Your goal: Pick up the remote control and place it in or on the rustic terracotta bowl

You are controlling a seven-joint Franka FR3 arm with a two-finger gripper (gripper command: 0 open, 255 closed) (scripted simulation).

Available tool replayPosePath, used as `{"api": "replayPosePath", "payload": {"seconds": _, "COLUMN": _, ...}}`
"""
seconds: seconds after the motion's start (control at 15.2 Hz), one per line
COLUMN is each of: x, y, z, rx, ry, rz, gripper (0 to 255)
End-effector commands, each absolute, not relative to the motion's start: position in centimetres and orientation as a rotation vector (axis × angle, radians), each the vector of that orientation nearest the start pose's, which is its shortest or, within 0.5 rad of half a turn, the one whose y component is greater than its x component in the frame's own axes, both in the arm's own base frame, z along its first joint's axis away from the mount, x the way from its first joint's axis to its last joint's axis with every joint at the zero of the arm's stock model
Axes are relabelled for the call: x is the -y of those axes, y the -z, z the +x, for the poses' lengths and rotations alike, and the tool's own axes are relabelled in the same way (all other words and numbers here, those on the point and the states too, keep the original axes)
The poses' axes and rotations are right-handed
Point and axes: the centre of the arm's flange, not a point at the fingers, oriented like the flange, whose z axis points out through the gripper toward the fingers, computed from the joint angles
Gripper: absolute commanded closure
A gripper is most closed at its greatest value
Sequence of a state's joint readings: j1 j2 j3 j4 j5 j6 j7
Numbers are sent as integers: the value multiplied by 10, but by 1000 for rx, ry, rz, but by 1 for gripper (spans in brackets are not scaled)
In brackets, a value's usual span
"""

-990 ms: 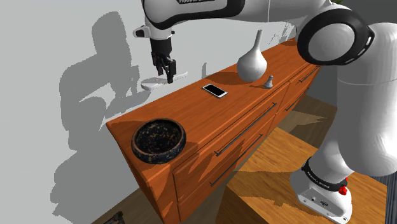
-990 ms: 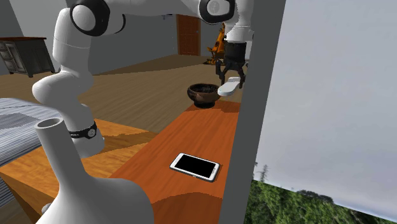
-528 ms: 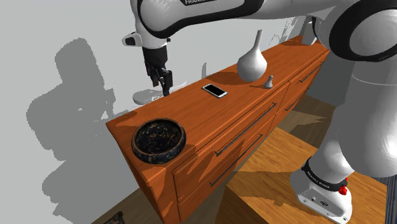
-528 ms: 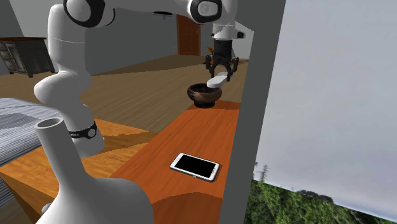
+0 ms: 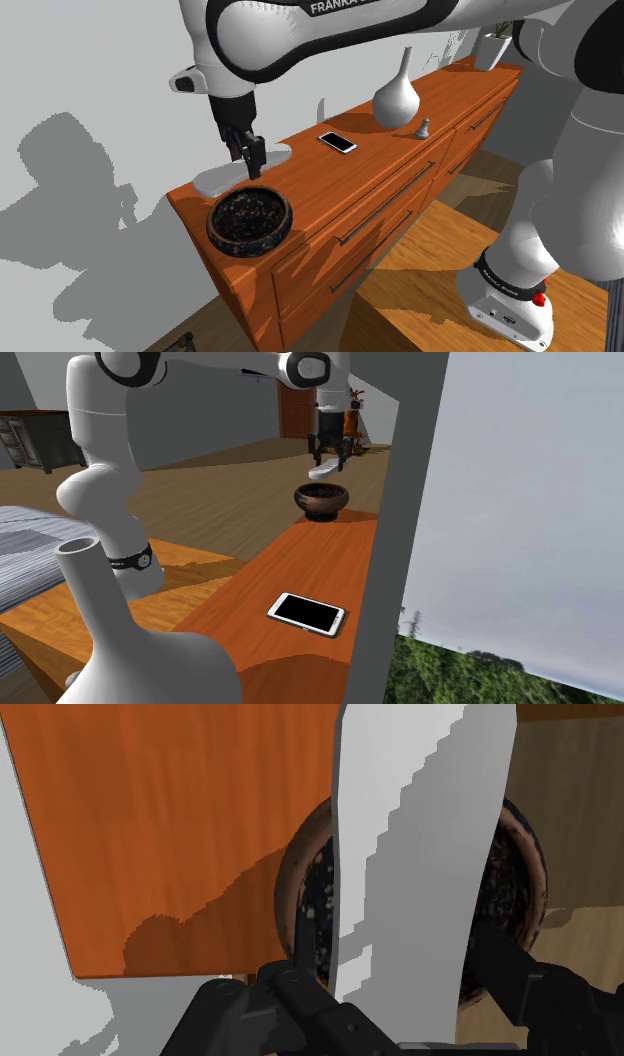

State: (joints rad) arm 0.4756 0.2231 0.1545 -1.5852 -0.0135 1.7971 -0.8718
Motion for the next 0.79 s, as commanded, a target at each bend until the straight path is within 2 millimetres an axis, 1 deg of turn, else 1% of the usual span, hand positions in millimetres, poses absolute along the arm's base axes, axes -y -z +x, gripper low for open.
{"api": "replayPosePath", "payload": {"seconds": 0.0, "x": -381, "y": -507, "z": 494, "rx": 2127, "ry": -9, "rz": -2283, "gripper": 255}}
{"api": "replayPosePath", "payload": {"seconds": 0.07, "x": -395, "y": -507, "z": 480, "rx": 2127, "ry": -9, "rz": -2283, "gripper": 255}}
{"api": "replayPosePath", "payload": {"seconds": 0.73, "x": -395, "y": -454, "z": 480, "rx": 2127, "ry": -9, "rz": -2283, "gripper": 255}}
